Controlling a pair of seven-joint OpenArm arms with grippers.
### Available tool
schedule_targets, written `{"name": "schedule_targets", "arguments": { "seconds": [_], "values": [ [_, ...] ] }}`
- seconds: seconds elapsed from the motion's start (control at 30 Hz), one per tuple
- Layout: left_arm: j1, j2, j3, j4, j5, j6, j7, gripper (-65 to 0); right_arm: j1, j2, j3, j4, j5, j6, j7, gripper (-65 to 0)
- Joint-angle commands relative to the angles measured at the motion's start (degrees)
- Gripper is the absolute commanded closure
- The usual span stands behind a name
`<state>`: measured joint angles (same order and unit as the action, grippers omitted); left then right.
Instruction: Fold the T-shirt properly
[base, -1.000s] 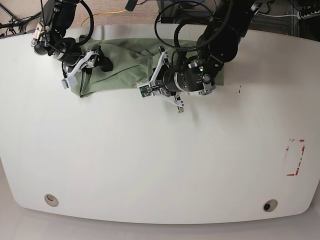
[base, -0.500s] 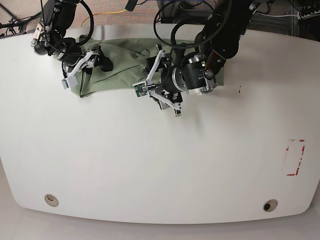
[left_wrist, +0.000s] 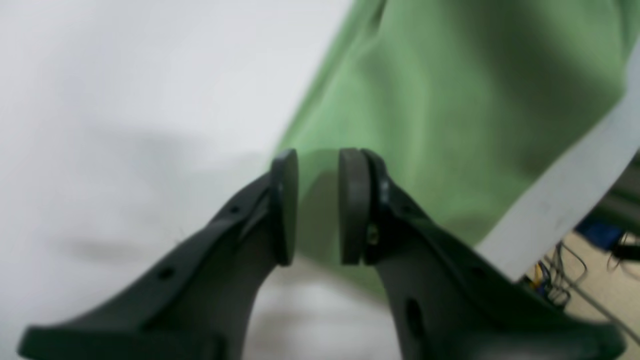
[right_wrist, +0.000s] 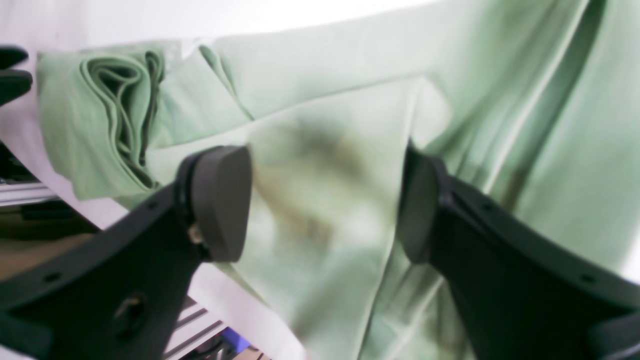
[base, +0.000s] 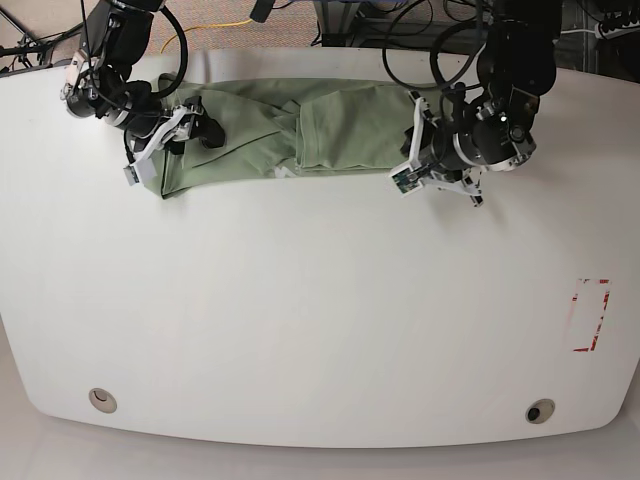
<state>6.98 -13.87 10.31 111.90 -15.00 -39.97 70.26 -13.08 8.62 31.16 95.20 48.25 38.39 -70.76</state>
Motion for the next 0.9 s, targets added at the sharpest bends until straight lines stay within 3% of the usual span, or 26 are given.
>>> {"name": "schedule_targets", "arguments": {
  "seconds": [0.0,0.17,0.4,0.67,0.87],
  "values": [
    [1.6,-0.7,-3.0,0.9,-0.9,0.0,-3.1,-9.3,1.9,0.7,0.3,3.6,1.6,0.2,1.1,-43.0],
    [5.5,-2.1,-5.9,-0.3,-0.6,0.0,-5.8,-9.3,3.5,0.7,0.7,5.0,1.6,0.2,0.4,-43.4],
    [8.0,-3.3,-6.4,-3.4,-0.5,0.0,-8.6,-9.3,6.8,1.9,10.0,1.3,1.6,0.3,-2.3,-62.5],
    [7.8,-3.1,-7.9,-7.9,-0.6,0.0,-8.9,-9.3,8.8,7.6,18.6,-10.6,1.6,1.6,-4.3,-62.5],
    [6.1,-3.1,-8.2,-7.9,-0.9,0.0,-8.9,-9.3,6.4,7.9,18.8,-13.2,1.5,1.6,-4.4,-62.5]
  ]
}}
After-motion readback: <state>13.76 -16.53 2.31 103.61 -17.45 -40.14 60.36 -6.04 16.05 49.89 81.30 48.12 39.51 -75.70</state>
